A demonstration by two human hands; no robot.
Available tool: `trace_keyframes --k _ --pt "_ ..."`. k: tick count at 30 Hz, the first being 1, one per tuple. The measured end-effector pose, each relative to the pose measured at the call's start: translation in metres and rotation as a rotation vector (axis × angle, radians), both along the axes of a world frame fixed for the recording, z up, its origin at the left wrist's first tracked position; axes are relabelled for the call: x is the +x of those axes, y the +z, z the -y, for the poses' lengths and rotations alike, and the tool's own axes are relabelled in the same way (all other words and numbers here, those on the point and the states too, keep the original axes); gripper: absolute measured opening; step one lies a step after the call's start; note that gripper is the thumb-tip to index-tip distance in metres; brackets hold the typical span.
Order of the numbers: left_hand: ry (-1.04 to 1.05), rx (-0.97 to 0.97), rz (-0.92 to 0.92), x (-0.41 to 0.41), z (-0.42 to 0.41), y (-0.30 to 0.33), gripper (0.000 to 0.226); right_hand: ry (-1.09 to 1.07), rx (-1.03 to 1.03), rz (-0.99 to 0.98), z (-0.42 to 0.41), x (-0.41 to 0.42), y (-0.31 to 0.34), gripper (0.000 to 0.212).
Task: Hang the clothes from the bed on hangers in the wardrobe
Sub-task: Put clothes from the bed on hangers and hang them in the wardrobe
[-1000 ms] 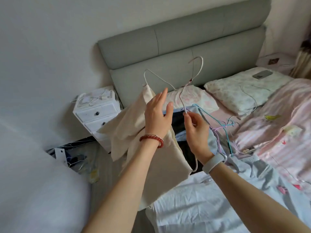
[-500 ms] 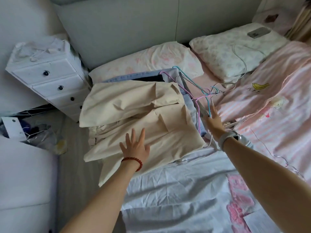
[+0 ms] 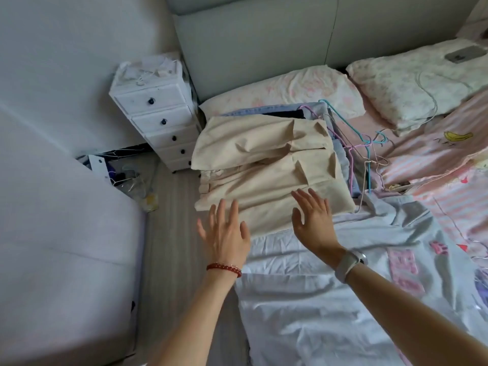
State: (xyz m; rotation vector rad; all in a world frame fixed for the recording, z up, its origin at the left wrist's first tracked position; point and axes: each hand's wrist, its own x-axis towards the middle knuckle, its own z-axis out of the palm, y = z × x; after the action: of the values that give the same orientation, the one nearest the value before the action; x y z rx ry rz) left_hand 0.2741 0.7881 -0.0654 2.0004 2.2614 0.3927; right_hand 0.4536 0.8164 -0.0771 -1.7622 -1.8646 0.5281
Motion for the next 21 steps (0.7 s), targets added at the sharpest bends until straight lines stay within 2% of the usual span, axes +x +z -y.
trace_keyframes --k 4,6,10,15,21 --pt "0.056 -0.006 -0.002 -0.044 0.123 -0.006 0.039 0.166 -0.01 0.029 0.101 -0.06 0.003 0.049" --pt "0.151 -0.021 -0.007 -0.076 0.187 -0.009 0.037 0.285 -0.003 0.07 0.151 -0.093 0.006 0.046" --pt "0.439 -0.04 0.013 -0.147 0.328 -0.004 0.037 0.581 0.013 0.116 0.253 -0.165 0.024 0.035" --pt "0.864 0.099 -0.004 -0.223 0.515 0.019 0.036 0.941 0.022 0.074 0.375 -0.265 0.047 0.043" --pt "1.313 0.255 -0.072 -0.273 0.707 0.056 0.04 1.423 0.127 -0.021 0.513 -0.391 0.076 0.033"
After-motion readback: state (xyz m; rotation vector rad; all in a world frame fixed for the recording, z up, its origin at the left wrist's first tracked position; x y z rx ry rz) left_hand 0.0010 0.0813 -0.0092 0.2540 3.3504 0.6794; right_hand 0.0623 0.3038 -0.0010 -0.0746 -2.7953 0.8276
